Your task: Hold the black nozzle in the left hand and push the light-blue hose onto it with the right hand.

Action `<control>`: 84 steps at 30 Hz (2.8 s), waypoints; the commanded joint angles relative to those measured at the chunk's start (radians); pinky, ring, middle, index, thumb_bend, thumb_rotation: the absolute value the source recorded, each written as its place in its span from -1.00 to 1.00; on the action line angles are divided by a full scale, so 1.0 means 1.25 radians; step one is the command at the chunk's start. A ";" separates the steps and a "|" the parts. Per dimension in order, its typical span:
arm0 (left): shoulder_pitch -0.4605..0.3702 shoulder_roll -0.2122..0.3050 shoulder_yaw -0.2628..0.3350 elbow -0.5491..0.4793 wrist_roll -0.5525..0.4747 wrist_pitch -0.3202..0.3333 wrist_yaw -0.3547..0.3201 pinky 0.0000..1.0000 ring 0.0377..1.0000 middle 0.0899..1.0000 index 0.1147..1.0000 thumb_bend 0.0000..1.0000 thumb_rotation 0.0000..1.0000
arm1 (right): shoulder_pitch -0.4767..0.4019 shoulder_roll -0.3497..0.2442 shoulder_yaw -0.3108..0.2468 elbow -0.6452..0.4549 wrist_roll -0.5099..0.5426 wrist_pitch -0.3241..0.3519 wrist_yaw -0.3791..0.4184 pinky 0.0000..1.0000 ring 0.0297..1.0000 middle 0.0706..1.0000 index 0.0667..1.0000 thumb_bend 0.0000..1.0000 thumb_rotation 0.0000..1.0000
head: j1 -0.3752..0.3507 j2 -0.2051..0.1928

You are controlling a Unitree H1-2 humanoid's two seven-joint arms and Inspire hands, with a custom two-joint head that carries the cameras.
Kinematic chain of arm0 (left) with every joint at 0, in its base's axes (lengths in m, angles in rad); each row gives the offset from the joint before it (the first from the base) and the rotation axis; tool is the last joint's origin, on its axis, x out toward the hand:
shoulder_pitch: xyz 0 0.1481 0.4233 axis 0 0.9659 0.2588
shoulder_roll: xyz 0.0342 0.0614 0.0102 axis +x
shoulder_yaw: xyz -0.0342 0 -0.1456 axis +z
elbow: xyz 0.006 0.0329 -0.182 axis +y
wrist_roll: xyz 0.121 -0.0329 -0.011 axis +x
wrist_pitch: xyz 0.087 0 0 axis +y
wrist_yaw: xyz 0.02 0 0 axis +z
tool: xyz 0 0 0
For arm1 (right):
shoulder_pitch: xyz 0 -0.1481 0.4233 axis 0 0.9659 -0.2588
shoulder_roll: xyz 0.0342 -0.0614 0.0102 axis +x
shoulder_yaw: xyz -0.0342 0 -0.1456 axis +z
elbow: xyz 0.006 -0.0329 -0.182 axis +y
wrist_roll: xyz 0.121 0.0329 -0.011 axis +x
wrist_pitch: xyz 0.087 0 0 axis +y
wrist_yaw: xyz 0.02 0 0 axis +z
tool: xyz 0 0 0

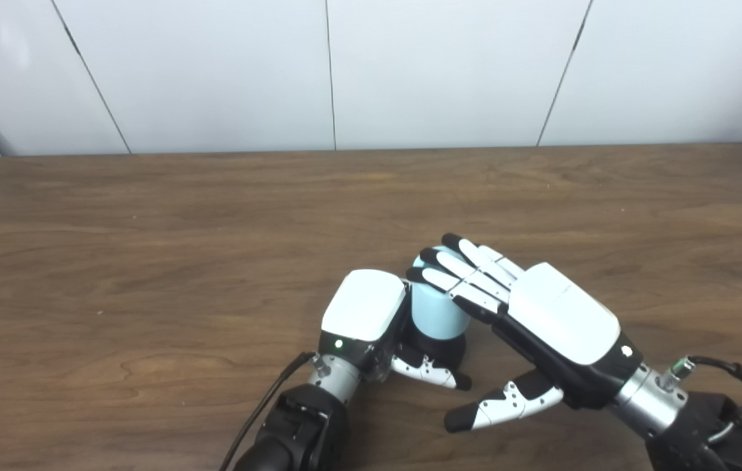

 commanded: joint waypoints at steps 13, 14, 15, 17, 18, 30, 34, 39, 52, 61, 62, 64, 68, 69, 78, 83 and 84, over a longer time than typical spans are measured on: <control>0.055 0.012 -0.022 0.034 0.002 0.010 -0.081 -0.39 -0.28 -0.29 -0.16 0.05 -1.00 | 0.052 -0.054 0.010 0.063 -0.018 0.021 0.070 0.88 0.95 0.84 0.74 0.34 1.00 | 0.003 0.004; 0.056 0.012 -0.022 0.034 0.001 0.011 -0.080 -0.38 -0.27 -0.29 -0.16 0.05 -1.00 | 0.053 -0.056 0.008 0.061 -0.018 0.022 0.070 0.88 0.95 0.85 0.74 0.34 1.00 | 0.003 0.004; 0.057 0.011 -0.021 0.033 0.001 0.011 -0.080 -0.37 -0.27 -0.29 -0.16 0.05 -1.00 | 0.053 -0.056 0.007 0.058 -0.017 0.023 0.069 0.89 0.95 0.85 0.75 0.33 1.00 | 0.003 0.004; 0.057 0.011 -0.020 0.032 0.000 0.011 -0.080 -0.37 -0.26 -0.30 -0.16 0.05 -1.00 | 0.056 -0.057 0.001 0.052 -0.008 0.025 0.065 0.89 0.96 0.86 0.75 0.32 1.00 | 0.002 0.005; 0.057 0.012 -0.020 0.032 -0.001 0.010 -0.080 -0.37 -0.27 -0.30 -0.16 0.05 -1.00 | 0.057 -0.058 -0.002 0.049 -0.003 0.026 0.062 0.89 0.95 0.86 0.76 0.32 1.00 | 0.002 0.005; 0.057 0.014 -0.018 0.037 -0.002 0.007 -0.077 -0.38 -0.29 -0.20 -0.17 0.05 -1.00 | 0.067 -0.058 -0.027 0.010 0.032 0.016 0.035 0.91 0.99 0.93 0.80 0.29 1.00 | -0.001 0.005; 0.056 0.012 -0.015 0.037 -0.012 0.005 -0.082 -0.37 -0.27 -0.28 -0.17 0.05 -1.00 | 0.033 -0.036 -0.025 -0.023 0.035 0.020 0.035 0.92 1.00 0.94 0.83 0.28 1.00 | -0.001 0.003; 0.056 0.011 -0.015 0.041 -0.010 0.004 -0.078 -0.38 -0.27 -0.28 -0.17 0.05 -1.00 | -0.025 0.001 -0.036 -0.065 0.067 0.037 0.027 0.97 0.99 0.93 0.83 0.23 1.00 | -0.004 0.002; 0.055 0.009 -0.014 0.048 -0.011 0.002 -0.072 -0.40 -0.28 -0.28 -0.17 0.05 -1.00 | -0.116 0.087 -0.119 -0.115 0.173 0.174 0.023 0.95 1.00 0.98 0.87 0.16 1.00 | -0.004 0.000; 0.052 0.011 -0.013 0.046 -0.006 0.004 -0.071 -0.39 -0.28 -0.30 -0.16 0.05 -1.00 | -0.119 0.087 -0.128 -0.097 0.181 0.191 0.021 0.87 0.99 0.93 0.85 0.10 1.00 | -0.001 0.000; 0.052 0.011 -0.013 0.046 -0.003 0.003 -0.067 -0.38 -0.28 -0.31 -0.16 0.05 -1.00 | -0.119 0.086 -0.128 -0.095 0.181 0.191 0.020 0.86 0.99 0.93 0.85 0.10 1.00 | -0.001 0.000; 0.050 0.012 -0.008 0.043 -0.016 -0.005 -0.064 -0.14 -0.03 -0.14 -0.18 0.04 -1.00 | -0.117 0.083 -0.127 -0.088 0.179 0.187 0.018 0.84 0.98 0.92 0.85 0.10 1.00 | 0.001 0.000; 0.041 0.018 0.004 0.035 -0.051 -0.031 -0.057 0.26 0.33 0.25 0.03 0.39 -0.94 | -0.115 0.081 -0.126 -0.076 0.181 0.178 0.012 0.83 0.96 0.91 0.86 0.10 1.00 | 0.004 -0.002; 0.032 0.020 0.007 0.032 -0.053 -0.034 -0.064 0.30 0.37 0.30 0.13 0.58 -0.93 | -0.115 0.081 -0.126 -0.073 0.181 0.177 0.010 0.83 0.96 0.90 0.85 0.10 1.00 | 0.006 -0.003; -0.022 0.037 0.022 0.003 -0.033 -0.040 -0.080 0.84 0.76 0.72 0.66 1.00 -0.49 | -0.110 0.085 -0.120 -0.060 0.180 0.181 -0.001 0.78 0.96 0.89 0.86 0.13 1.00 | 0.008 -0.006; -0.039 0.044 0.036 -0.011 -0.025 -0.046 -0.073 0.64 0.58 0.53 0.53 1.00 -0.42 | -0.107 0.089 -0.116 -0.054 0.171 0.182 -0.006 0.76 0.97 0.90 0.87 0.16 1.00 | 0.010 -0.006; -0.038 0.042 0.043 -0.017 -0.029 -0.044 -0.073 0.57 0.53 0.48 0.48 1.00 -0.42 | -0.107 0.090 -0.115 -0.053 0.170 0.183 -0.007 0.76 0.97 0.90 0.87 0.16 1.00 | 0.011 -0.006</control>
